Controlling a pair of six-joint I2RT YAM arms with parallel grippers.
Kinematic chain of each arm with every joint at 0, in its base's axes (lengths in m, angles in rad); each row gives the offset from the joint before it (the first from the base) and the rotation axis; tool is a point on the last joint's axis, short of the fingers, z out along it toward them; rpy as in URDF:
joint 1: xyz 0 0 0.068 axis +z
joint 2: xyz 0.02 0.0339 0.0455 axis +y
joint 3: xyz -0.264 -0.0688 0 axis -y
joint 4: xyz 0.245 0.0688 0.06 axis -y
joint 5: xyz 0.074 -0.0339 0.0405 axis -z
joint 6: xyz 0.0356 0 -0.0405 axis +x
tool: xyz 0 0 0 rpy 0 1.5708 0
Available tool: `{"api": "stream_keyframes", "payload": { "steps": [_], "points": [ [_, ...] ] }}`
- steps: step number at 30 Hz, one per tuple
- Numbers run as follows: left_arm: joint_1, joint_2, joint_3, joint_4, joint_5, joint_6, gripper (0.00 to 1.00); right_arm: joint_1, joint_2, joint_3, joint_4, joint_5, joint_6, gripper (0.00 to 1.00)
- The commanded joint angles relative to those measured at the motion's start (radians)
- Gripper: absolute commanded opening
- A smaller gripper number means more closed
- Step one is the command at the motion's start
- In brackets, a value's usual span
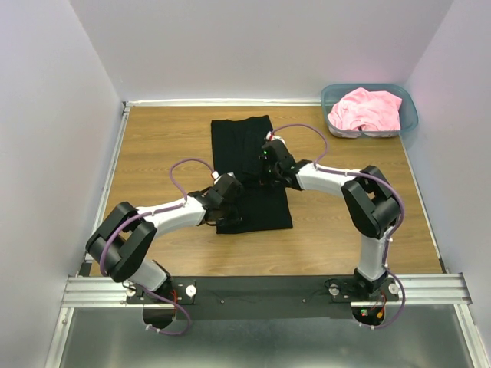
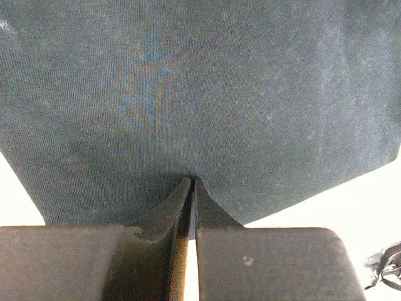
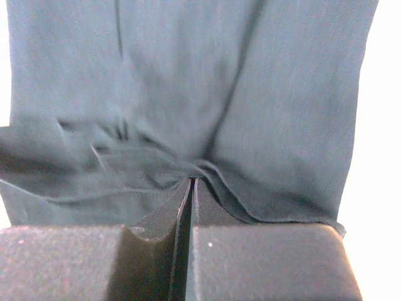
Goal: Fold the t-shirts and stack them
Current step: Fold the tshirt
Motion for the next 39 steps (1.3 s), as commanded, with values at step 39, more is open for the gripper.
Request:
{"api": "stream_keyframes", "payload": {
  "steps": [39],
  "points": [
    [0.409, 0.208, 0.433, -0.021, -0.027, 0.251, 0.23, -0.145, -0.45, -0.379, 0.021, -0.506, 0.006, 0.25]
  ]
}}
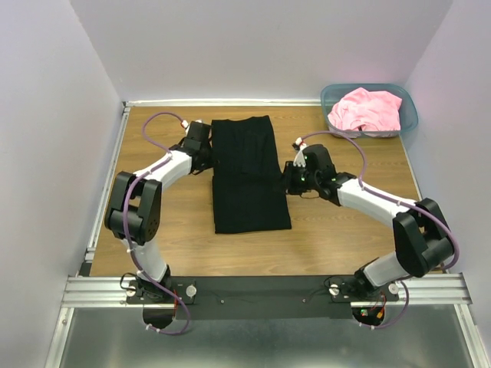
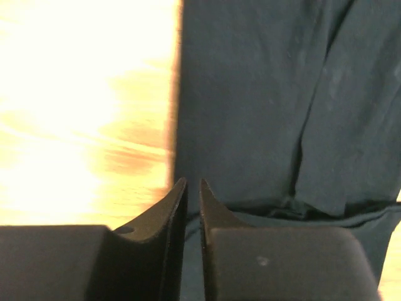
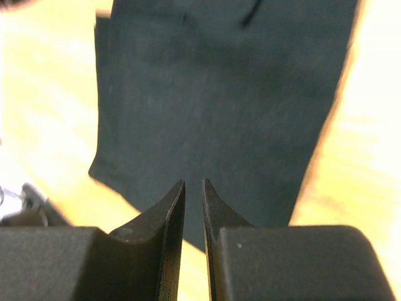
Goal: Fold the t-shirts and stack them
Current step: Fold the tshirt
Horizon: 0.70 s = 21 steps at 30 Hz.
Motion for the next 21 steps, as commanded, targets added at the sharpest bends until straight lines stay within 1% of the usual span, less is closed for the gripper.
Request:
{"api": "stream_keyframes", "payload": {
  "steps": [1, 2, 3, 4, 5, 6, 7, 9, 10, 12, 14, 17, 20, 21],
  "points": [
    [-0.003, -0.115, -0.101, 0.028, 0.111, 0.018, 0.27, -0.001, -0.036, -0.074, 0.027, -0.181, 0.018, 0.25],
    [-0.005, -0.152, -0.146, 0.043, 0.136, 0.018, 0.29, -0.001, -0.041, -0.115, 0.059, -0.21, 0.021, 0.25],
    [-0.006, -0.233, -0.194, 0.06, 0.159, 0.012, 0.32, -0.001, -0.047, -0.132, 0.062, -0.235, 0.021, 0.25],
    [-0.011, -0.275, -0.246, 0.075, 0.209, -0.001, 0.34, 0.0, -0.053, -0.152, 0.089, -0.269, 0.023, 0.25],
    [-0.024, -0.316, -0.348, 0.106, 0.233, -0.01, 0.34, -0.001, -0.058, -0.169, 0.1, -0.28, 0.026, 0.25],
    [-0.04, -0.357, -0.398, 0.117, 0.251, -0.019, 0.34, -0.001, -0.07, -0.206, 0.126, -0.292, 0.026, 0.24],
    [-0.073, -0.431, -0.483, 0.123, 0.267, -0.042, 0.34, -0.001, -0.076, -0.223, 0.145, -0.325, 0.032, 0.24],
    [-0.116, -0.496, -0.557, 0.131, 0.265, -0.073, 0.3, -0.003, -0.082, -0.255, 0.189, -0.352, 0.035, 0.23],
    [-0.127, -0.546, -0.621, 0.132, 0.255, -0.093, 0.25, -0.006, -0.079, -0.279, 0.2, -0.363, 0.034, 0.23],
    [-0.149, -0.585, -0.68, 0.155, 0.247, -0.142, 0.2, -0.015, -0.063, -0.303, 0.234, -0.373, 0.031, 0.21],
    [-0.15, -0.579, -0.732, 0.183, 0.247, -0.165, 0.16, -0.03, -0.044, -0.333, 0.251, -0.367, 0.026, 0.17],
    [-0.166, -0.519, -0.737, 0.183, 0.213, -0.176, 0.13, -0.075, -0.006, -0.388, 0.306, -0.358, 0.031, 0.15],
    [-0.176, -0.455, -0.737, 0.183, 0.221, -0.183, 0.1, -0.109, 0.052, -0.439, 0.332, -0.347, 0.035, 0.14],
    [-0.184, -0.442, -0.736, 0.178, 0.224, -0.209, 0.09, -0.112, 0.065, -0.451, 0.344, -0.335, 0.038, 0.14]
  ]
}}
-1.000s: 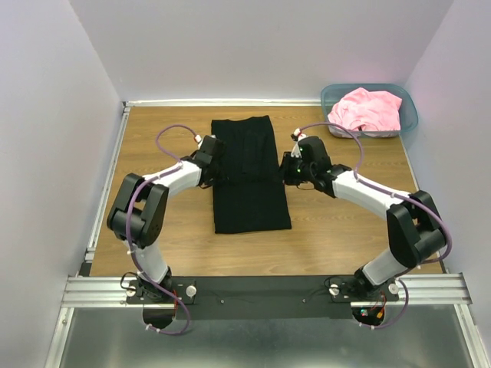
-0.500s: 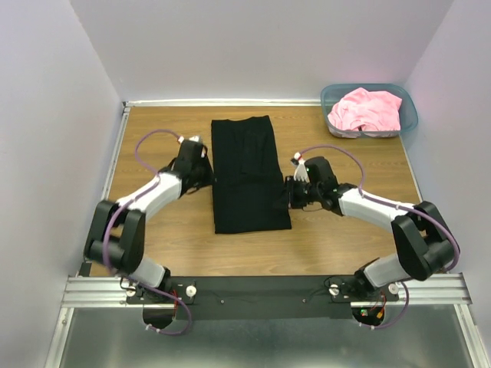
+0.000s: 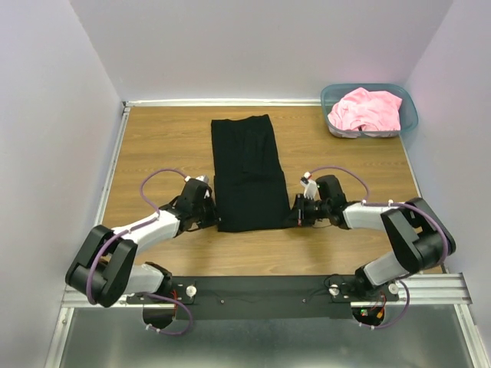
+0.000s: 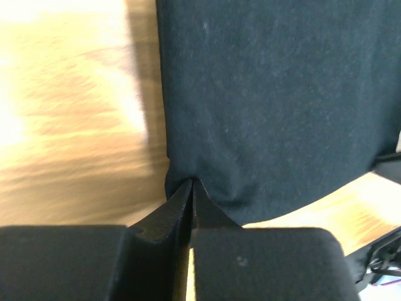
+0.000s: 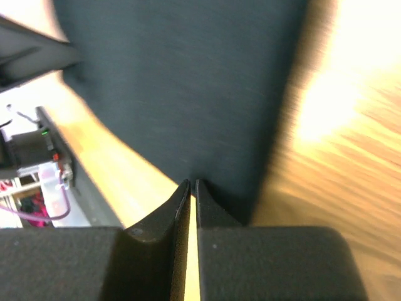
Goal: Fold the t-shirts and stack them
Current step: Fold the tshirt
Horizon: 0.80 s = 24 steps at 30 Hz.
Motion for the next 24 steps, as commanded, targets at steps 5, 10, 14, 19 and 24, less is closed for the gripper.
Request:
{"api": "stream_keyframes", "payload": {
  "steps": [5, 10, 14, 19, 24],
  "points": [
    [-0.052, 0.071, -0.031, -0.041, -0.016, -0.128, 0.05, -0.082, 0.07, -0.148, 0.116, 0.084, 0.067, 0.08],
    [-0.053, 0.077, 0.001, -0.073, -0.038, -0.133, 0.04, -0.104, -0.051, -0.151, -0.003, 0.173, 0.12, 0.07],
    [-0.058, 0.019, 0.055, -0.178, -0.088, -0.116, 0.1, -0.104, -0.14, -0.133, -0.054, 0.138, 0.111, 0.08],
    [-0.111, -0.113, 0.116, -0.294, -0.13, -0.133, 0.14, -0.104, -0.189, -0.096, -0.079, 0.074, 0.122, 0.11],
    [-0.197, -0.084, 0.143, -0.312, -0.121, -0.171, 0.14, -0.104, -0.18, -0.066, -0.085, 0.038, 0.122, 0.11]
  ]
}}
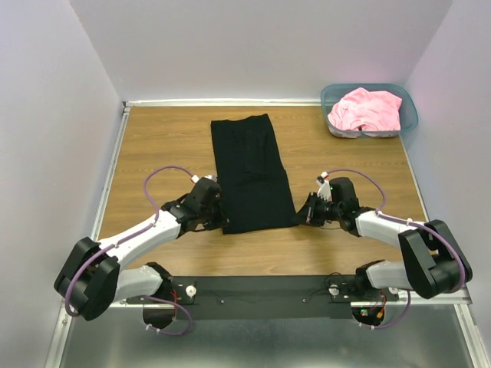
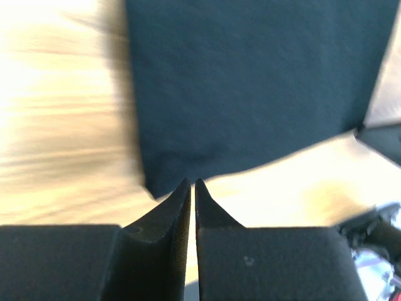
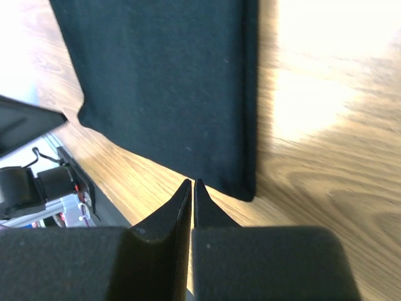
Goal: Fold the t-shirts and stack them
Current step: Fold the tshirt
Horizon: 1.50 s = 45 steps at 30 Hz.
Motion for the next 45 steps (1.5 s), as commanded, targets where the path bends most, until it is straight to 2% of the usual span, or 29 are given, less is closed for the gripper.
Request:
{"api": "stream_keyframes", "payload": {
  "steps": [1, 4, 10, 14, 21, 22, 24, 25, 26, 28, 29, 31, 32, 36, 39, 45],
  "points": [
    [-0.06, 0.033, 0.022, -0.065, -0.042, -0.042, 0.14, -0.006, -0.001, 0.034, -0.038, -0.04, 0.008, 0.11],
    [-0.071, 0.082, 0.008, -0.055, -0.049, -0.053, 0.14, -0.006, 0.039, 0.025, -0.038, -0.038, -0.002, 0.11],
    [-0.071, 0.144, -0.043, -0.045, -0.131, -0.103, 0.12, -0.006, 0.105, -0.011, -0.044, 0.066, 0.018, 0.1],
    [-0.073, 0.173, -0.029, -0.064, -0.127, -0.105, 0.12, -0.004, 0.1, -0.029, -0.048, 0.117, 0.057, 0.09],
    [-0.073, 0.029, -0.035, -0.174, -0.148, -0.129, 0.13, -0.006, 0.015, -0.006, -0.149, 0.144, 0.041, 0.09],
    [-0.073, 0.009, -0.032, -0.185, -0.148, -0.137, 0.17, -0.006, -0.002, 0.009, -0.197, 0.154, 0.032, 0.1],
    [-0.073, -0.04, -0.018, -0.218, -0.151, -0.151, 0.25, -0.004, -0.056, 0.052, -0.29, 0.19, 0.008, 0.21],
    [-0.074, -0.053, -0.014, -0.228, -0.156, -0.158, 0.25, -0.004, -0.073, 0.064, -0.321, 0.203, 0.0, 0.25],
    [-0.074, -0.062, -0.003, -0.237, -0.157, -0.171, 0.33, -0.004, -0.088, 0.075, -0.346, 0.223, -0.011, 0.34],
    [-0.077, -0.073, 0.003, -0.249, -0.164, -0.178, 0.47, -0.003, -0.122, 0.109, -0.415, 0.249, -0.017, 0.46],
    [-0.077, -0.071, 0.011, -0.246, -0.173, -0.182, 0.5, -0.001, -0.125, 0.123, -0.456, 0.285, -0.023, 0.58],
    [-0.079, -0.044, 0.026, -0.239, -0.183, -0.177, 0.58, 0.013, -0.107, 0.167, -0.496, 0.345, -0.04, 0.74],
    [-0.082, -0.031, 0.035, -0.226, -0.184, -0.172, 0.6, 0.016, -0.096, 0.182, -0.513, 0.361, -0.049, 0.76],
    [-0.097, 0.051, 0.085, -0.217, -0.22, -0.155, 0.61, 0.054, -0.045, 0.25, -0.574, 0.453, -0.063, 0.77],
    [-0.102, 0.116, 0.117, -0.222, -0.254, -0.149, 0.61, 0.083, 0.01, 0.306, -0.608, 0.503, -0.078, 0.68],
    [-0.112, 0.191, 0.147, -0.222, -0.283, -0.139, 0.56, 0.168, 0.106, 0.371, -0.645, 0.554, -0.086, 0.62]
  ]
}}
